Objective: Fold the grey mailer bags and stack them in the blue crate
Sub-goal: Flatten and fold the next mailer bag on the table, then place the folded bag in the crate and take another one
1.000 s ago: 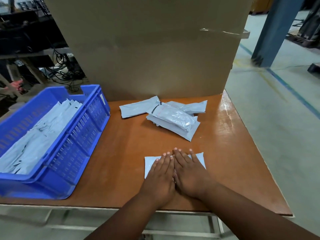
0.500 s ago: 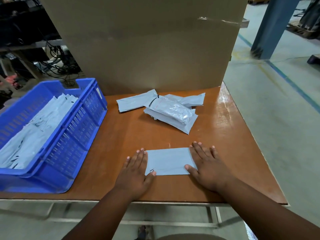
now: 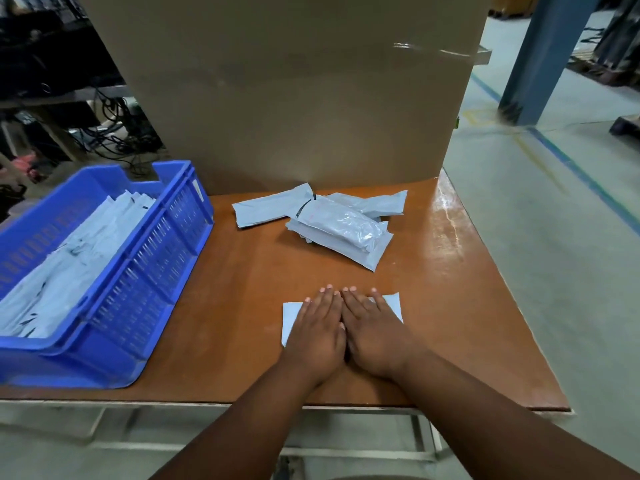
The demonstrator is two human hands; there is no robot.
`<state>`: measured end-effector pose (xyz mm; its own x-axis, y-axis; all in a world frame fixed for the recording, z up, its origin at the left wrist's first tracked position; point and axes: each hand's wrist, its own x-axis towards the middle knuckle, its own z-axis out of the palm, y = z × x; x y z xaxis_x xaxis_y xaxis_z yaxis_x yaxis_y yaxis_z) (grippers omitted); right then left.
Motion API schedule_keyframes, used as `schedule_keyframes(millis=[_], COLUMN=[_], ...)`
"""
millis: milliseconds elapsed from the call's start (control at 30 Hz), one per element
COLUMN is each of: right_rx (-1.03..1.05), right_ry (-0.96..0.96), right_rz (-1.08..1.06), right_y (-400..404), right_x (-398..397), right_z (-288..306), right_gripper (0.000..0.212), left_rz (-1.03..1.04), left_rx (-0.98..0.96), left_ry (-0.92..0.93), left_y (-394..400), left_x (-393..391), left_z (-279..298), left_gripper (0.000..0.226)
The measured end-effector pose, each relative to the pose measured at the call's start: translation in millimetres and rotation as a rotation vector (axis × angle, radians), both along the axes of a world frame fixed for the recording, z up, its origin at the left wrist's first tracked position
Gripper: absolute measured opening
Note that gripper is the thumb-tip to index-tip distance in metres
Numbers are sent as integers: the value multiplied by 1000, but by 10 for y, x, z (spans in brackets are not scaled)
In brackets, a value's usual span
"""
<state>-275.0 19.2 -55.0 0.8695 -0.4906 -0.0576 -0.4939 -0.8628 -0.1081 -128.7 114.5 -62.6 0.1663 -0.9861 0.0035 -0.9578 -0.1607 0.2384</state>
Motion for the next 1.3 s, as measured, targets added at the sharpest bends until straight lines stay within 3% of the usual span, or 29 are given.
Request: schedule_keyframes(millis=[67, 233, 433, 633, 733, 900, 967, 1100, 1300], right_rx=[-29, 91, 136, 189, 177, 289, 298, 281, 179], right_ry=[1, 42, 27, 166, 193, 164, 160, 120, 11], right_rz=[4, -56, -46, 28, 30, 65, 68, 46, 129], right_y=[-38, -216, -414, -621, -700, -815, -897, -1052, -1071], right_x=[-78, -293, -403, -207, -98, -183, -247, -156, 482], right_z=[-54, -52, 62, 473, 601, 755, 856, 1154, 1777], right_gripper=[67, 74, 71, 106, 88, 37, 24, 22, 16], left_rz=[27, 76, 84, -81, -92, -129, -148, -111, 83], left_rx=[15, 127, 279, 314, 345, 324, 322, 274, 253], left_ry=[-73, -56, -51, -56, -15, 141, 111, -3, 40], left_y=[50, 266, 179, -235, -438, -452, -389, -230, 81], left_x=[88, 427, 540, 521, 486, 551, 607, 723, 1034], left_z=[-107, -108, 199, 674, 798, 929, 1024, 1362, 1986], left_gripper=[70, 87, 75, 105, 91, 28, 23, 28, 21])
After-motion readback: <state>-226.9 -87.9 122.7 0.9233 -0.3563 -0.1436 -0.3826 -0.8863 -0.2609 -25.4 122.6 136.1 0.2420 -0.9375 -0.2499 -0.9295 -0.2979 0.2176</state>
